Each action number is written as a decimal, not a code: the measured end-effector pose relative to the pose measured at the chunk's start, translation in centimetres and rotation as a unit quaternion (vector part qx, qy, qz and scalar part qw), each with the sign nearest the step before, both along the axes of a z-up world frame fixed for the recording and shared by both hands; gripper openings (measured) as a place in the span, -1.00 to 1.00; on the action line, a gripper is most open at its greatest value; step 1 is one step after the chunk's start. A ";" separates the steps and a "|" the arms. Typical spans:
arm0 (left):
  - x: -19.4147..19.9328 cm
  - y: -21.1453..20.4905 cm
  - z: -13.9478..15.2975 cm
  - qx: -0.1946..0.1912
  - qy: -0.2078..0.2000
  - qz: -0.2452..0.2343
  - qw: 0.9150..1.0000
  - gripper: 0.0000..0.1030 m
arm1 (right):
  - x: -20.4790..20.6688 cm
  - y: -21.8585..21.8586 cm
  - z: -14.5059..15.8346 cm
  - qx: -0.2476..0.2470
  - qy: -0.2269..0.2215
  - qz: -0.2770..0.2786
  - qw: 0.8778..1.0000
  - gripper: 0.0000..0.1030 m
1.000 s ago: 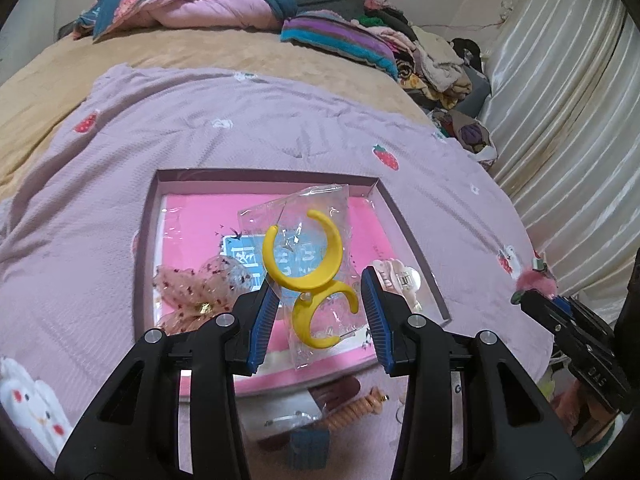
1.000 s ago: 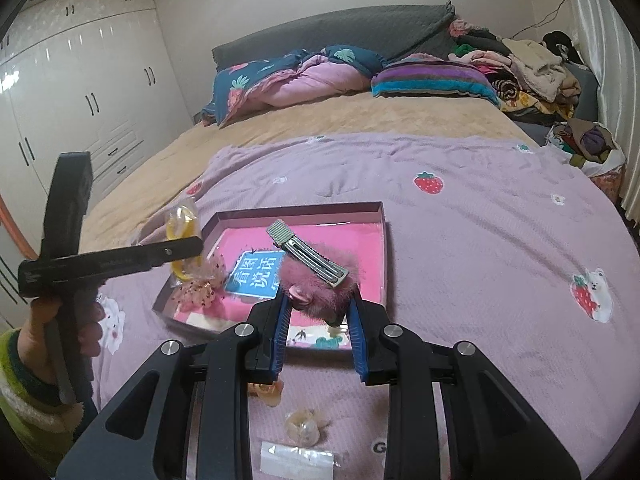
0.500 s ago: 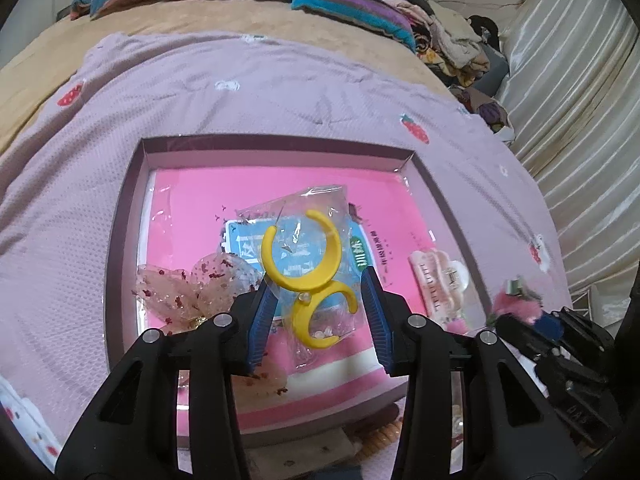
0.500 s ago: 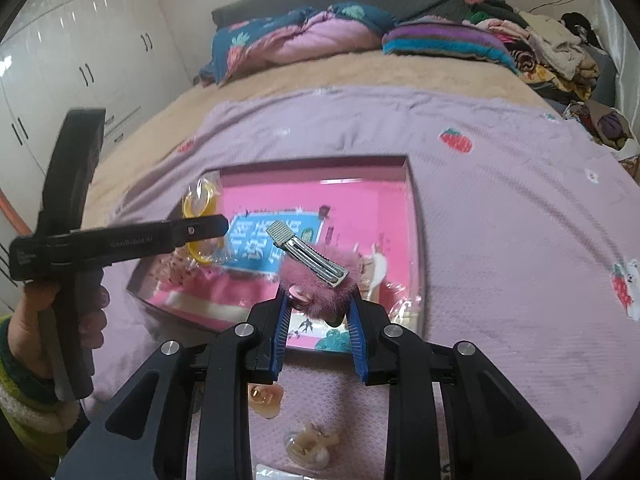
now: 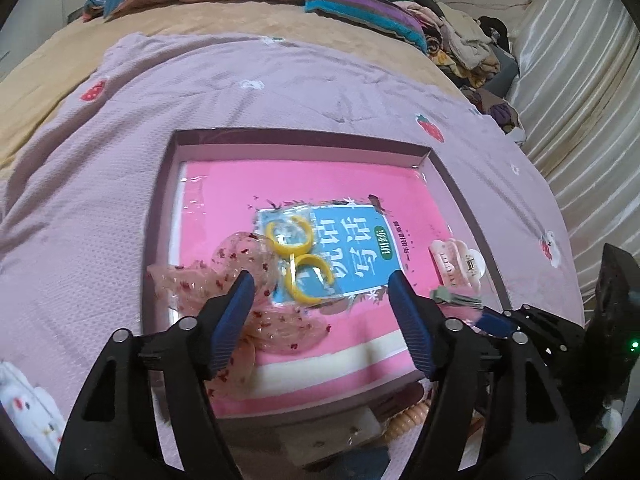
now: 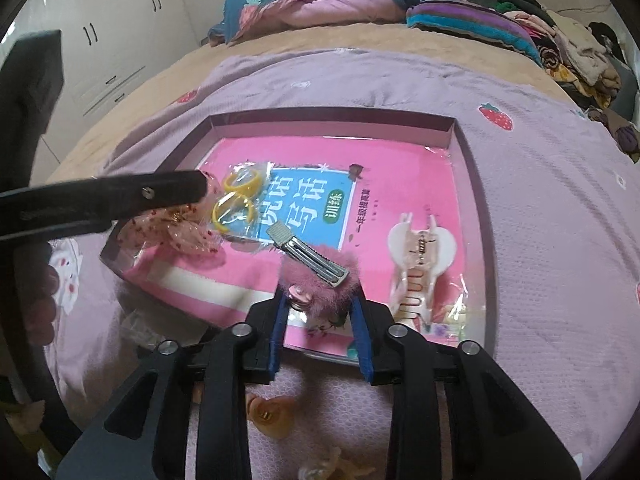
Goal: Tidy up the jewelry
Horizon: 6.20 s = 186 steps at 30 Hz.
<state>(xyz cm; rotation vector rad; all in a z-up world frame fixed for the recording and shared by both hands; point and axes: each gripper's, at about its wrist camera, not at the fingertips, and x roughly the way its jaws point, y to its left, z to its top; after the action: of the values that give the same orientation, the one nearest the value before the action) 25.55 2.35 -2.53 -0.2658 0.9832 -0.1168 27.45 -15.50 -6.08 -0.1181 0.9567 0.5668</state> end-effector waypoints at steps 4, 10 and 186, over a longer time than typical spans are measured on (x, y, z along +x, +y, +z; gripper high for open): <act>-0.8 0.7 0.6 -0.002 -0.005 0.011 1.000 0.34 | -0.6 -0.1 0.5 0.000 -0.009 -0.004 1.000 -0.10; -2.2 1.6 1.8 -0.007 -0.019 0.027 0.999 0.44 | -1.6 -1.6 2.4 0.012 -0.028 -0.020 0.999 0.08; -13.1 1.3 0.4 -0.011 0.012 0.010 1.000 -0.52 | -7.3 -4.7 3.9 -0.008 -0.062 0.054 0.997 -0.65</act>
<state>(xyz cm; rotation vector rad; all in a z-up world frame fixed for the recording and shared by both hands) 12.45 3.67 -2.08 -0.2980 1.0043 -0.1064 20.16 -20.19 -2.16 -0.2169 0.8379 0.6443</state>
